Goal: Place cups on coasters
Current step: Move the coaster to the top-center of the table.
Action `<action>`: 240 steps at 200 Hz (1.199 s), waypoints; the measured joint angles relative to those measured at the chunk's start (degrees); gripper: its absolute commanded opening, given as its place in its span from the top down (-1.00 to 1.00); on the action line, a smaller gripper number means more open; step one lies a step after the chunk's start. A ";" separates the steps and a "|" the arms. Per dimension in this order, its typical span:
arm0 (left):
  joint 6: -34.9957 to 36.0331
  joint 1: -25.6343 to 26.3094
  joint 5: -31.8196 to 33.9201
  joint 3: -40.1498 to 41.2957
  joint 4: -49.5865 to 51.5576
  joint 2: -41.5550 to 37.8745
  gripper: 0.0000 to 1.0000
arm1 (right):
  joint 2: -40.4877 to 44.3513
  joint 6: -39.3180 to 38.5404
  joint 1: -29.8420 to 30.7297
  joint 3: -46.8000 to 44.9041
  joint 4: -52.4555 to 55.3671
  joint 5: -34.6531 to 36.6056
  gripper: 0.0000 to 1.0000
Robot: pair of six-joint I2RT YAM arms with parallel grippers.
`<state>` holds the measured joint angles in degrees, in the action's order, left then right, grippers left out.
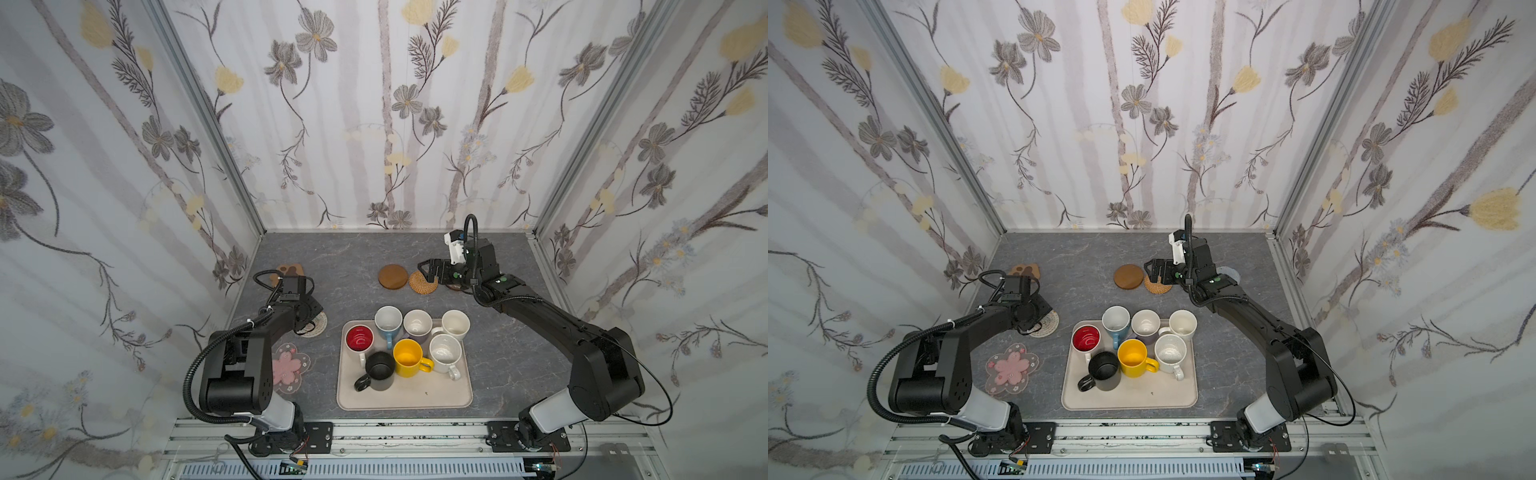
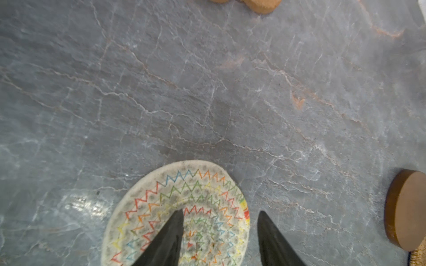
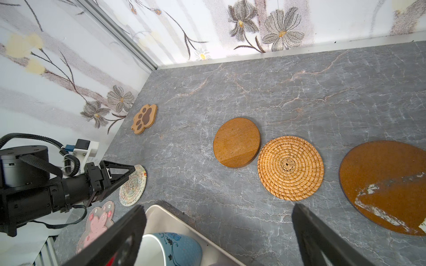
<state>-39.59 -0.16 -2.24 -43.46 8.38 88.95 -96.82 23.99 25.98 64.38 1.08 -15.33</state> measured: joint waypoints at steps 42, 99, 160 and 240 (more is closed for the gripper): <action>-0.50 -0.04 0.11 -0.20 -2.29 3.06 0.54 | -0.50 0.02 0.00 -0.02 -0.72 0.02 -0.99; -1.44 0.13 -0.85 -3.45 -10.05 9.53 0.67 | -2.27 0.02 -0.02 0.15 -1.01 0.07 -0.99; -2.69 3.69 -2.34 -16.44 -12.35 21.00 0.69 | -3.13 -0.02 -0.46 0.96 -0.74 0.35 -0.99; -3.80 9.88 -4.15 -31.39 -12.74 32.30 0.68 | -3.13 -0.07 -1.68 2.34 1.84 0.92 -0.99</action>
<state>-43.40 9.72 -6.39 -74.85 -4.36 121.25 -99.94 23.92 24.29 66.72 2.92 -14.41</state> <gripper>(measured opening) 0.158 0.996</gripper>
